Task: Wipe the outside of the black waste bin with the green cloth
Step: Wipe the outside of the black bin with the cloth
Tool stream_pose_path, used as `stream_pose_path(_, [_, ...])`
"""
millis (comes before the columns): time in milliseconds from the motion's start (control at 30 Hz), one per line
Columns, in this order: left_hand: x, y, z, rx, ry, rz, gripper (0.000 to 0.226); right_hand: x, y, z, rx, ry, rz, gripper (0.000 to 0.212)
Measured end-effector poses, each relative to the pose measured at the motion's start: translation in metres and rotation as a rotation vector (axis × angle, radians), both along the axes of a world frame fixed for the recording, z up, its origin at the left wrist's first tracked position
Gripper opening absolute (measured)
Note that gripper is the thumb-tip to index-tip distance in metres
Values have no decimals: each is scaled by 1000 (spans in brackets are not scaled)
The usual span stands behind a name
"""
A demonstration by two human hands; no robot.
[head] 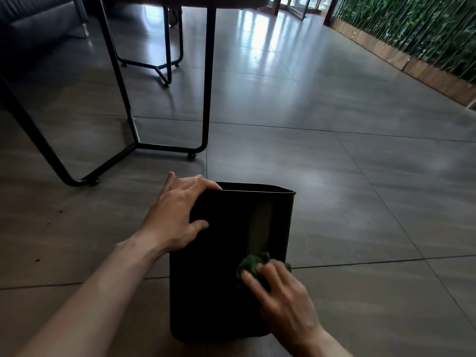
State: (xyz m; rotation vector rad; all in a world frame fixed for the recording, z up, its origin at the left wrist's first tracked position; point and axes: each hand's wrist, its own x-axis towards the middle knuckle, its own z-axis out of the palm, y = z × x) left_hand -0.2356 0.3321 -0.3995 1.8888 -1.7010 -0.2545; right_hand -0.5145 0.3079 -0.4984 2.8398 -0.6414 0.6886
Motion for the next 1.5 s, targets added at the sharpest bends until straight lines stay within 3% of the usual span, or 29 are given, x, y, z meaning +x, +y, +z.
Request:
stream_pose_path(100, [0, -2, 1, 3, 8, 9, 72, -6, -23, 14, 9, 7, 24, 44])
stream_pose_path(200, [0, -3, 0, 11, 13, 14, 72, 13, -58, 51, 191, -264, -335, 69])
stream_pose_path(300, [0, -2, 1, 15, 15, 12, 72, 37, -61, 61, 232, -402, -454, 72])
stream_pose_path(367, [0, -3, 1, 12, 9, 20, 72, 45, -40, 43, 174, -319, -356, 70])
stream_pose_path(467, [-1, -4, 0, 11, -5, 13, 72, 39, 5, 2, 56, -89, -57, 35])
stream_pose_path(567, [-2, -4, -1, 1, 4, -3, 72, 23, 9, -5, 10, 22, 109, 32])
stream_pose_path(700, [-1, -5, -3, 0, 8, -10, 72, 35, -42, 41, 139, -243, -227, 62])
stream_pose_path(800, [0, -6, -2, 2, 8, -1, 73, 56, -65, 64, 182, -363, -365, 70])
stream_pose_path(867, [0, -6, -2, 2, 4, 3, 73, 58, -51, 46, 87, -280, -269, 64])
stream_pose_path(967, [-1, -6, -3, 6, 1, -8, 73, 38, -1, -10, -87, -44, 49, 37])
stream_pose_path(1100, [-2, -8, -4, 2, 14, -28, 74, 13, 24, -37, -195, 203, 297, 43])
stream_pose_path(1200, [1, -6, -4, -5, 13, -17, 74, 27, -11, -2, -117, 13, 180, 39])
stream_pose_path(1333, [1, -5, -4, -5, 13, -29, 74, 58, -60, 51, 115, -291, -209, 58])
stream_pose_path(1400, [1, -5, -4, -6, 11, -19, 74, 62, -53, 45, 92, -285, -222, 57])
stream_pose_path(1500, [2, -5, -5, -7, 8, 0, 74, 39, -14, -4, -74, -61, -4, 43])
